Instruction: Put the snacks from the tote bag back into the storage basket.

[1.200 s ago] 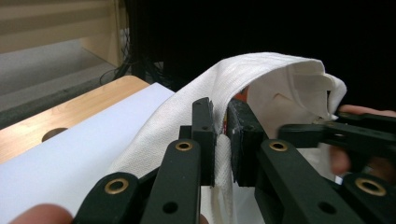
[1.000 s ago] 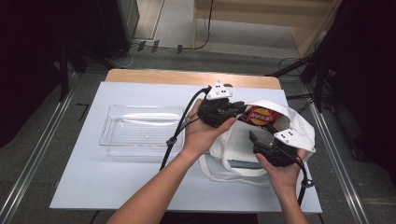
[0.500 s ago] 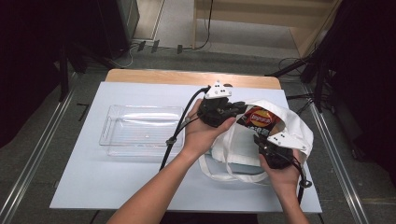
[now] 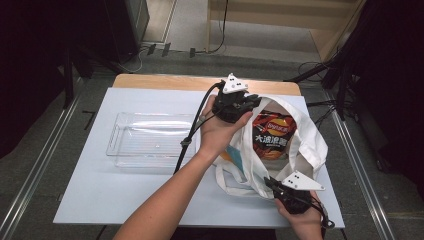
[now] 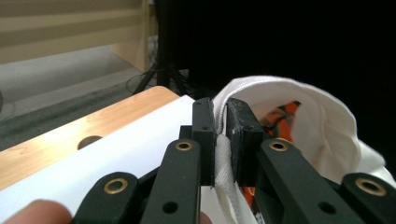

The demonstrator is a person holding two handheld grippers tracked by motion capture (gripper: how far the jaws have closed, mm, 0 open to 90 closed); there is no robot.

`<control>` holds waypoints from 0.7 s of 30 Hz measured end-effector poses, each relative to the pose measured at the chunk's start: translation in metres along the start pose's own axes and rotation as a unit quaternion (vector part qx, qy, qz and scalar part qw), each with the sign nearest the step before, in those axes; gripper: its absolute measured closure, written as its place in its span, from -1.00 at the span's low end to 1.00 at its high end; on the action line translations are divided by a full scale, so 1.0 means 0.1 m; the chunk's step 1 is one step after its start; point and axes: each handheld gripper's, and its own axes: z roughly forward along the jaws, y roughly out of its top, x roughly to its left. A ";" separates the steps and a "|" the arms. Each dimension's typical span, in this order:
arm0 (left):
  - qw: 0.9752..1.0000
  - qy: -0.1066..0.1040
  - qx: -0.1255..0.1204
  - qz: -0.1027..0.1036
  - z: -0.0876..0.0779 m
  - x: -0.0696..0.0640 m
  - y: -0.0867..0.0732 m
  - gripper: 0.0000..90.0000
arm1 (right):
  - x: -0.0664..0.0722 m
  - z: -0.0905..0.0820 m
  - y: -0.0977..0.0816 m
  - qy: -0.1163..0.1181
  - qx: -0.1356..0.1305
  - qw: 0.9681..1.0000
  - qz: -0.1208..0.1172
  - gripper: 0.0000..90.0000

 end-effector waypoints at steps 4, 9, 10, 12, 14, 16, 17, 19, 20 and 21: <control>1.000 0.022 -0.003 -0.001 0.04 0.05 -0.01 0.73 | 0.02 -0.01 -0.06 0.010 0.015 1.000 -0.001 0.99; 0.999 0.046 -0.002 0.001 0.03 0.11 -0.03 0.48 | 0.01 -0.07 -0.04 0.020 0.012 1.000 -0.003 0.98; 0.999 0.034 -0.003 -0.005 0.01 0.11 -0.03 0.44 | 0.00 -0.10 -0.03 0.021 0.003 1.000 0.008 0.94; 1.000 -0.010 0.007 -0.021 -0.02 0.08 -0.03 0.34 | -0.01 -0.16 0.00 0.017 -0.027 0.999 0.015 0.61; 1.000 -0.022 0.021 -0.008 -0.03 0.03 -0.04 0.27 | 0.00 -0.28 0.09 -0.002 -0.065 0.998 0.020 0.38; 0.999 -0.025 0.023 0.000 -0.04 -0.01 -0.07 0.26 | -0.03 -0.43 0.24 -0.032 -0.118 0.992 0.028 0.22; 0.999 -0.028 0.024 -0.002 -0.04 -0.01 -0.08 0.23 | -0.05 -0.50 0.32 -0.051 -0.138 0.989 0.034 0.15; 0.999 -0.030 0.029 -0.007 -0.05 -0.02 -0.11 0.19 | -0.11 -0.59 0.48 -0.096 -0.170 0.980 0.046 -0.04; 0.999 -0.029 0.031 -0.008 -0.05 -0.02 -0.12 0.18 | -0.15 -0.61 0.56 -0.116 -0.182 0.975 0.053 -0.16; 0.999 -0.029 0.031 -0.010 -0.05 -0.03 -0.13 0.16 | -0.20 -0.62 0.64 -0.132 -0.186 0.972 0.065 -0.25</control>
